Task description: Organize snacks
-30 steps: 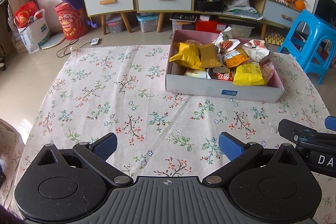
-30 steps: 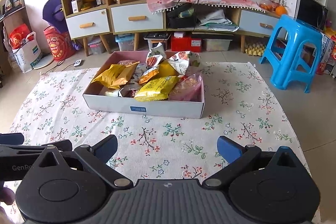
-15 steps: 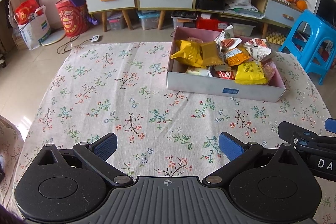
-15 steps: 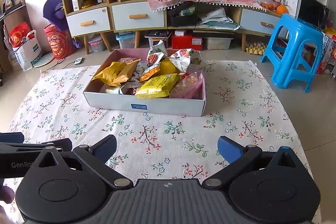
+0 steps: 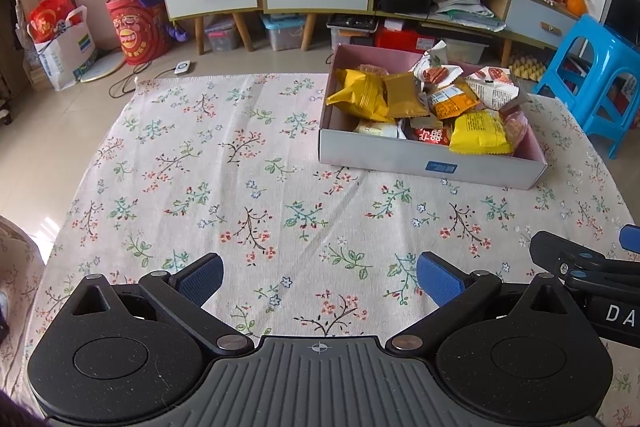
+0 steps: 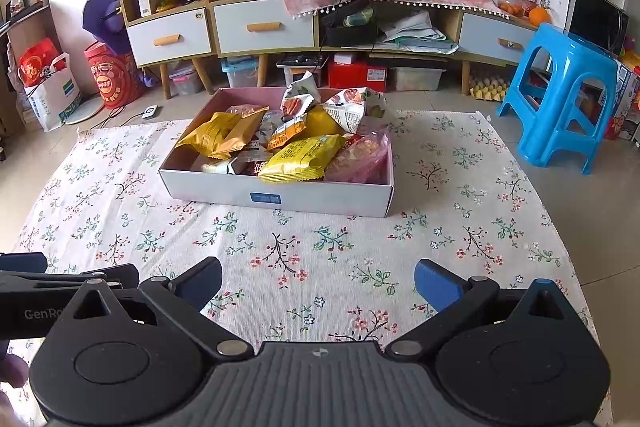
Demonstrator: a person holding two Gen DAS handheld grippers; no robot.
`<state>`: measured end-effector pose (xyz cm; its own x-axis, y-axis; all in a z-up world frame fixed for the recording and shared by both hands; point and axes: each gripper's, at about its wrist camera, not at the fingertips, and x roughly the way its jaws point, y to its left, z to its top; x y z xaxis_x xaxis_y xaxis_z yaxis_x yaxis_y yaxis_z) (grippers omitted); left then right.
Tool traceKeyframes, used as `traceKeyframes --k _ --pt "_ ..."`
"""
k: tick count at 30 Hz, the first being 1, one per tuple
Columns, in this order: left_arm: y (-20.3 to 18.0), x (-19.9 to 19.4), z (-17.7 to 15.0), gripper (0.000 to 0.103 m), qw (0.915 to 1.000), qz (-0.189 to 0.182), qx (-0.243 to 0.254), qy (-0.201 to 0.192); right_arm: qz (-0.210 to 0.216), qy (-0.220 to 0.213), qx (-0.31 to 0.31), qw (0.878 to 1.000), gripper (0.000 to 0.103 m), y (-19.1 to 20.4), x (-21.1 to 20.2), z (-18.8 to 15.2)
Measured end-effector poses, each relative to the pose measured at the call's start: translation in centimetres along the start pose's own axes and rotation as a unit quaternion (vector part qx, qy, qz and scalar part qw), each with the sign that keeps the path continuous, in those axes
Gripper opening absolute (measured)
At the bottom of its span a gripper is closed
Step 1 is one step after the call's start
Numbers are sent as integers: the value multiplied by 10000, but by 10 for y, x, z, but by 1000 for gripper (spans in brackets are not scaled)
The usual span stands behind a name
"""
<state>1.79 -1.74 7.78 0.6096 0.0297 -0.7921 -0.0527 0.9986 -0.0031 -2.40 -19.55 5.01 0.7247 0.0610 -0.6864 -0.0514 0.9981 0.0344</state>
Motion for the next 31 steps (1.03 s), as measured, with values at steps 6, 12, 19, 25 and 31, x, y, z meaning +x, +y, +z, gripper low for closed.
traceKeyframes --k 6,12,19,25,31 --pt "-2 2 -1 103 10000 7 10 40 26 10 -9 10000 93 -1 0 -1" --pt "-1 2 -2 103 10000 17 15 28 16 -23 18 10000 93 -5 -2 -1" --pt "-1 1 -2 103 10000 -13 -19 38 -45 -19 31 10000 93 -6 -1 -1" --pt "0 2 -2 103 10000 52 -36 66 -48 14 -24 10000 93 -4 1 -2" --pt "-1 8 -5 103 9999 142 42 69 -122 55 -23 9999 93 -7 3 -3"
